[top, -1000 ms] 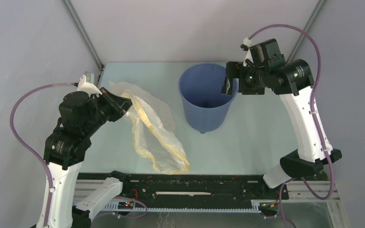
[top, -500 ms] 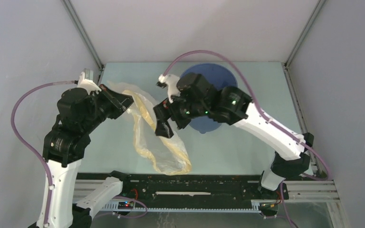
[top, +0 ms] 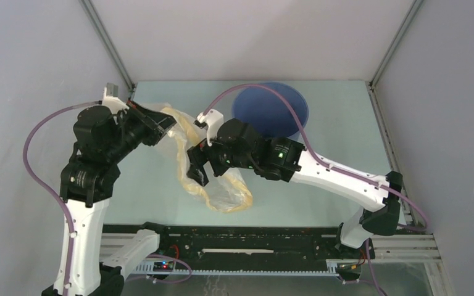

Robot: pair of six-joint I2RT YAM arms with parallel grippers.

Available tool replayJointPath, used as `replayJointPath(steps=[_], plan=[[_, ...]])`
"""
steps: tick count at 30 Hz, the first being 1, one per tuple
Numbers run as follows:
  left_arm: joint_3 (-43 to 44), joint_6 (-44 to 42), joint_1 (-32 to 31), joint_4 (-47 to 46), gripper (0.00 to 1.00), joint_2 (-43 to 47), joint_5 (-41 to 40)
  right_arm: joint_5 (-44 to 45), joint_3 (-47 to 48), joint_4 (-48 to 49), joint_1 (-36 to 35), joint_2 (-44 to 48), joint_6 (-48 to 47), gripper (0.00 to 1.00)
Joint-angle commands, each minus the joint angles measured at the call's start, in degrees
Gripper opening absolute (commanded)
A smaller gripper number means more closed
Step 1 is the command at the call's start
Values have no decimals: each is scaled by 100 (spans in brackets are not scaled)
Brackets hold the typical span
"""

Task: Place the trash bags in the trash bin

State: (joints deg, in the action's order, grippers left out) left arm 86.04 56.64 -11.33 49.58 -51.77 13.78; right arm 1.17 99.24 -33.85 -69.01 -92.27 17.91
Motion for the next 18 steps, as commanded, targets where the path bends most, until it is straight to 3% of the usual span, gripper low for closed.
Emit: replayJointPath(steps=[1, 3, 7, 12, 18], plan=[[-31, 301, 124, -483, 0, -39, 418, 649, 153, 176, -36, 482, -173, 100], [-17, 312, 146, -489, 0, -59, 504, 382, 305, -120, 240, 627, -187, 99], [-77, 201, 192, -967, 0, -27, 1112, -961, 163, -325, 1027, 916, -595, 98], [67, -14, 218, -673, 0, 148, 953, -2333, 136, -48, 1751, 847, -575, 100], [-269, 924, 237, -1376, 0, 233, 955, -2771, 318, 334, 1101, 625, 20, 100]])
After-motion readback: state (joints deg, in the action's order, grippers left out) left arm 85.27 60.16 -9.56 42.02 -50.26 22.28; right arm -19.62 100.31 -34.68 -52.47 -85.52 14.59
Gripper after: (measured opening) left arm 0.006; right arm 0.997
